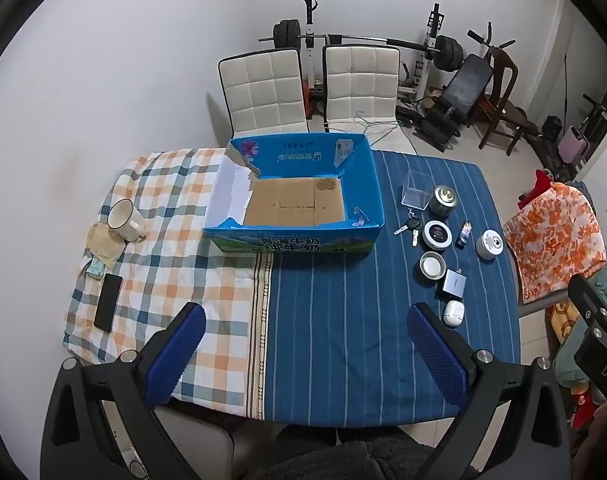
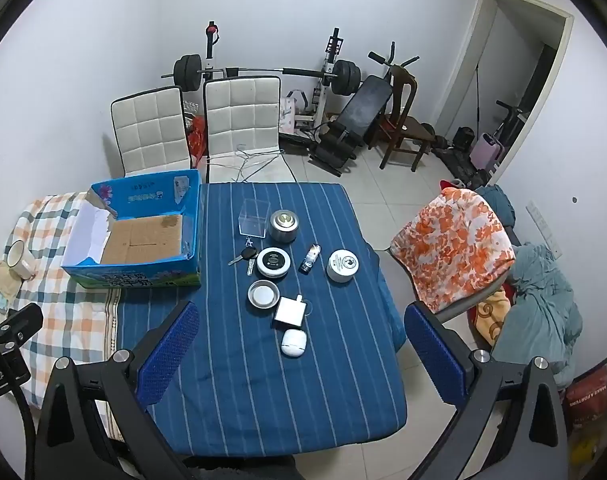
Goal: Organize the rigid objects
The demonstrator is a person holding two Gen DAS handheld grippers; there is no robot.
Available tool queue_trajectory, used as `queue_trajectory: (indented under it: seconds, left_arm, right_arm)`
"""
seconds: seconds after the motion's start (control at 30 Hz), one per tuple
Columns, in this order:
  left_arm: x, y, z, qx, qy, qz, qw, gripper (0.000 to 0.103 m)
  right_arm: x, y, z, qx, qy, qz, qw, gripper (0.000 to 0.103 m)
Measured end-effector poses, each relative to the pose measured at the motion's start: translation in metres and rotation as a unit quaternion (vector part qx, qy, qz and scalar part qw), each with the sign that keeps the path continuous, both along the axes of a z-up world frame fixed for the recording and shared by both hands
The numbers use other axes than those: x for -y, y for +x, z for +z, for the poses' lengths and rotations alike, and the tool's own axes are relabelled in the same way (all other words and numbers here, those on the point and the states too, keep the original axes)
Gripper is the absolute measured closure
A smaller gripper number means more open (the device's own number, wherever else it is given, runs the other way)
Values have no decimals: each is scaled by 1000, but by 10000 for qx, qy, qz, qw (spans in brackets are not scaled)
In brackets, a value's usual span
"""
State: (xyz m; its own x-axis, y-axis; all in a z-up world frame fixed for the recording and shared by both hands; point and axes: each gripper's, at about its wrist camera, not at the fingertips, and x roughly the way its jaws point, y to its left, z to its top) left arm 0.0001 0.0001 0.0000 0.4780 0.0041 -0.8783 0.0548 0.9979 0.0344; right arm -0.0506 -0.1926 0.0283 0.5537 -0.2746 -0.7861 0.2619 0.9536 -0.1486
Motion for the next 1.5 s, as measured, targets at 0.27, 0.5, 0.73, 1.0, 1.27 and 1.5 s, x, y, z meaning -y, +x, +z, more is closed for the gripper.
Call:
queue_trajectory:
  seconds: [0.27,0.5,0.73,1.0,1.27,1.5]
  left_arm:
    - [2,1,-1,41,56,5,10000,0]
    - [-3,4,14,34,74,-54,10000,0]
    - [-6,-2,12,131,47,24,9999,0]
    - [-5,-3,15,156,75,20,9998,0]
    - [-4,-4,14,160,86,20,9998,0]
    - [-4,-4,17,173,106,17,9998,0]
  right_arm:
    - [-1,-4,5,60,-35,-23,10000,0]
    - [-1,-10,10,102,-85,46,9999,0]
    - [9,-17,15,139,-86,27,9999,0]
    - [7,-18,16,142,-129,20,9998,0]
    - [6,-19,15,130,-158,8,9998,0]
    - [7,-19,15,139,-170,11,9998,0]
